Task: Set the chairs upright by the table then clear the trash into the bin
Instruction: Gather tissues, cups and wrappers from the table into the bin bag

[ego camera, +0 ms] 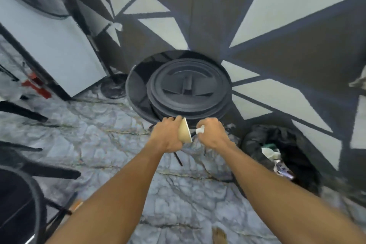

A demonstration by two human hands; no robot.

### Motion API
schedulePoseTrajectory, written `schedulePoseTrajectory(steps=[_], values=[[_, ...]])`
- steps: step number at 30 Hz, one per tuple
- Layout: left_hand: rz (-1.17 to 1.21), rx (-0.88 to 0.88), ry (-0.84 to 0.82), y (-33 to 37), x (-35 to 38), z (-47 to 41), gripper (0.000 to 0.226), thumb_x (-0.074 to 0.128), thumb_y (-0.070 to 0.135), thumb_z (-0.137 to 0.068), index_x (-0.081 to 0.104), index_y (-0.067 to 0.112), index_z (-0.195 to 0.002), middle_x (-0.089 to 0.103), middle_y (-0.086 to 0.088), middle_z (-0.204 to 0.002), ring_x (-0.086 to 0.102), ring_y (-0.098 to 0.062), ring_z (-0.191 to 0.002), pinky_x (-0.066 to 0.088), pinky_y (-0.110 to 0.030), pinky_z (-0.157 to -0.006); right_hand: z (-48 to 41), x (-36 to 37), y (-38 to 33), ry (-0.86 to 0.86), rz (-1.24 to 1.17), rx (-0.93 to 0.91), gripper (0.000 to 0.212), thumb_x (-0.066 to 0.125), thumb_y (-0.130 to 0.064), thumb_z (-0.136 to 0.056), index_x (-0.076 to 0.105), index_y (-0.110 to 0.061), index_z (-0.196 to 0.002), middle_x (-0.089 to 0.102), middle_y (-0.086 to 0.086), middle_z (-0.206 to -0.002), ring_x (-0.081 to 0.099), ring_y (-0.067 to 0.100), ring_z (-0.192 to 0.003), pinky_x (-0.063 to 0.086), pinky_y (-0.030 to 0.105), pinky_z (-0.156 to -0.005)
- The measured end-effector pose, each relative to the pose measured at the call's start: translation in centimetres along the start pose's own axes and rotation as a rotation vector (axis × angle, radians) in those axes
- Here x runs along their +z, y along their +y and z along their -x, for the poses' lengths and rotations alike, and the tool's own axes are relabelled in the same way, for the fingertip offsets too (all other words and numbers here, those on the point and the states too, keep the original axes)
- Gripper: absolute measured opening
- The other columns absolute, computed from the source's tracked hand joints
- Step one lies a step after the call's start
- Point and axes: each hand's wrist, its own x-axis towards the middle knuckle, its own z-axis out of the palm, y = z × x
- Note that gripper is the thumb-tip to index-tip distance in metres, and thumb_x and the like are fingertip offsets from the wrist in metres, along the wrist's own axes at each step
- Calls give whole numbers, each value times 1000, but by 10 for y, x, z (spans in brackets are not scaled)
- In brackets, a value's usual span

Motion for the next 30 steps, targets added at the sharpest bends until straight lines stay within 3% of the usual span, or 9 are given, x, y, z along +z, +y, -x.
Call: schedulePoseTrajectory(steps=[7, 10, 15, 19, 22, 27, 30], values=[[-104, 205, -84, 170, 46, -75, 79, 74, 36, -74, 37, 18, -142, 57, -9, -129, 54, -34, -121, 47, -46, -93, 29, -58, 158, 85, -44, 208, 12, 66, -12, -73, 72, -13, -84, 70, 13, -92, 66, 34, -91, 55, 37, -74], [-129, 286, -110, 237, 68, -105, 80, 73, 35, -75, 36, 18, -144, 58, -10, -131, 55, -34, -124, 47, -45, -97, 42, -80, 221, 128, -84, 300, 14, 66, -13, -73, 74, -15, -84, 72, 10, -93, 67, 32, -92, 52, 33, -74], [-149, 381, -173, 324, 101, -148, 76, 73, 34, -71, 38, 18, -137, 58, -10, -129, 54, -34, -123, 50, -48, -95, 62, -107, 310, 150, -140, 444, 28, 69, -10, -77, 76, -12, -104, 72, 11, -106, 66, 32, -102, 52, 33, -80], [-181, 412, -224, 372, 120, -173, 72, 74, 34, -73, 41, 19, -135, 57, -10, -130, 53, -34, -123, 46, -50, -99, 70, -118, 361, 166, -175, 551, 36, 66, -9, -83, 74, -14, -118, 68, 12, -124, 62, 32, -115, 52, 36, -95], [-211, 454, -230, 397, 132, -189, 75, 70, 38, -74, 39, 19, -139, 57, -10, -134, 52, -35, -126, 44, -51, -102, 71, -122, 386, 188, -197, 593, 38, 67, -8, -83, 73, -16, -120, 68, 11, -124, 63, 31, -115, 52, 34, -93], [-241, 495, -234, 427, 133, -208, 93, 75, 38, -73, 30, 16, -151, 53, -11, -142, 46, -34, -132, 38, -54, -108, 66, -124, 407, 229, -200, 591, 32, 72, -15, -73, 75, -15, -105, 71, 12, -107, 67, 33, -98, 57, 37, -79], [-264, 511, -235, 429, 136, -209, 93, 75, 29, -74, 28, 14, -153, 53, -11, -141, 45, -33, -131, 39, -51, -107, 64, -121, 415, 213, -192, 603, 50, 78, -22, -74, 70, -20, -123, 62, 13, -127, 63, 32, -112, 54, 40, -95]])
